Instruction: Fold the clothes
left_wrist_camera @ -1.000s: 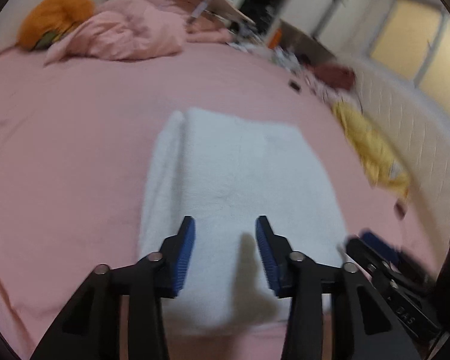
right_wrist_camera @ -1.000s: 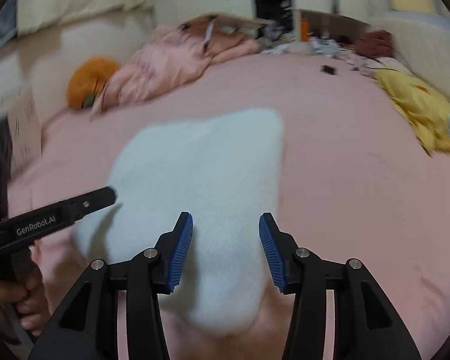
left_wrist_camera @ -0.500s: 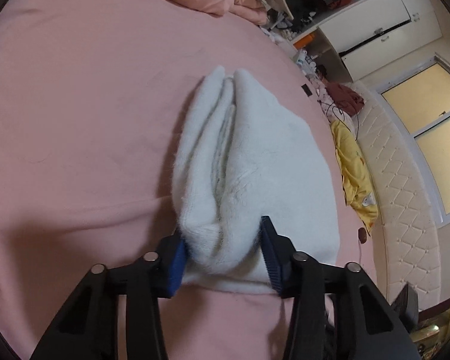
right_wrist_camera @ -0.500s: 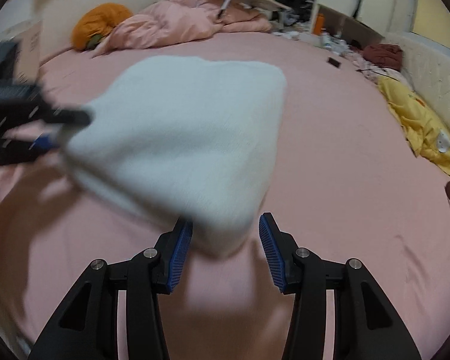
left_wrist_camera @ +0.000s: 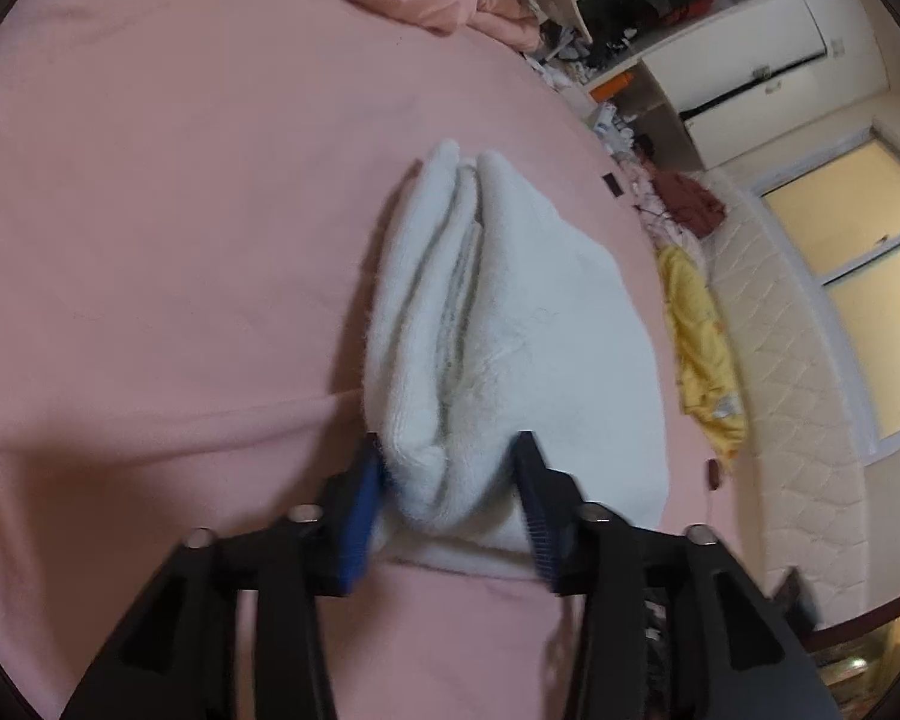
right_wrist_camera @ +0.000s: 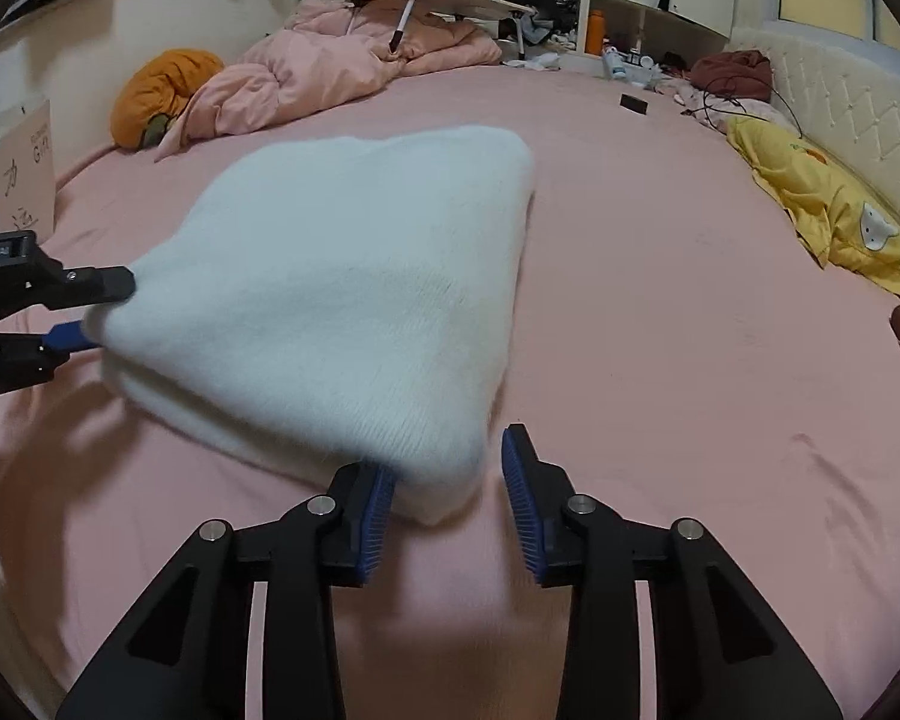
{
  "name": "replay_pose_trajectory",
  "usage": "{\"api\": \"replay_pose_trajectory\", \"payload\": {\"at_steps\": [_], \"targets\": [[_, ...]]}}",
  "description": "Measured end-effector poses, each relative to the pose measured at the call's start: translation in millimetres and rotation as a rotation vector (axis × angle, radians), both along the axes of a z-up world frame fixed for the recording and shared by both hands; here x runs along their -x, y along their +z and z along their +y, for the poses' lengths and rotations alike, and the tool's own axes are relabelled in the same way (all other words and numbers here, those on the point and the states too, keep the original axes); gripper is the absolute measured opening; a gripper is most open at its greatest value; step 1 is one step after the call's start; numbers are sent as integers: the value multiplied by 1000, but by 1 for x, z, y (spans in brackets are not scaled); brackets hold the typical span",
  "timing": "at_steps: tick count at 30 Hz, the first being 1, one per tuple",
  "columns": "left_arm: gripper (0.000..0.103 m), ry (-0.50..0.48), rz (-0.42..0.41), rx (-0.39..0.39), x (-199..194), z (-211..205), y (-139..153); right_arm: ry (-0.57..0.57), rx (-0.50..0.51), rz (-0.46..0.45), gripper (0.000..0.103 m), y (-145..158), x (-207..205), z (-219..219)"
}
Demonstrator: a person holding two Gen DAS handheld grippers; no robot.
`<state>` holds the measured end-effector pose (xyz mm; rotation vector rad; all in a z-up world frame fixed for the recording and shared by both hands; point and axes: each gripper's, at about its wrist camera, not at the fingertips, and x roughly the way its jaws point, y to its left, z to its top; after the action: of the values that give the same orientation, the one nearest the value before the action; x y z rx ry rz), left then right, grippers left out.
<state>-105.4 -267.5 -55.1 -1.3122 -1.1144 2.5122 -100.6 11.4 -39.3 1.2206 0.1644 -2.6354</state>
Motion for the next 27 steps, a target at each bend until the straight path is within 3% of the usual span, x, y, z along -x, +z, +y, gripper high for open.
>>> {"api": "replay_pose_trajectory", "payload": {"at_steps": [2, 3, 5, 6, 10, 13, 15, 18, 27], "targets": [[77, 52, 46, 94, -16, -2, 20, -7, 30, 15, 45, 15, -13, 3], [80, 70, 71, 136, -26, 0, 30, -3, 39, 28, 48, 23, -20, 4], [85, 91, 114, 205, -45, 3, 45, 5, 45, 70, 78, 39, -38, 2], [86, 92, 120, 237, -53, 8, 49, 0, 43, 96, 81, 47, -47, 1], [89, 92, 127, 396, -87, 33, 60, -8, -3, 143, 81, 63, -77, -6], [92, 11, 95, 512, -104, 64, 56, -34, -39, 143, 81, 63, -89, -9], [92, -72, 67, 525, -109, 82, 54, -48, -14, 115, 81, 62, -93, -6], [92, -105, 89, 559, -118, 97, 59, -74, 6, 87, 81, 63, -99, 0], [92, -52, 86, 548, -136, 100, 63, -91, 17, 125, 81, 80, -121, 11]]}}
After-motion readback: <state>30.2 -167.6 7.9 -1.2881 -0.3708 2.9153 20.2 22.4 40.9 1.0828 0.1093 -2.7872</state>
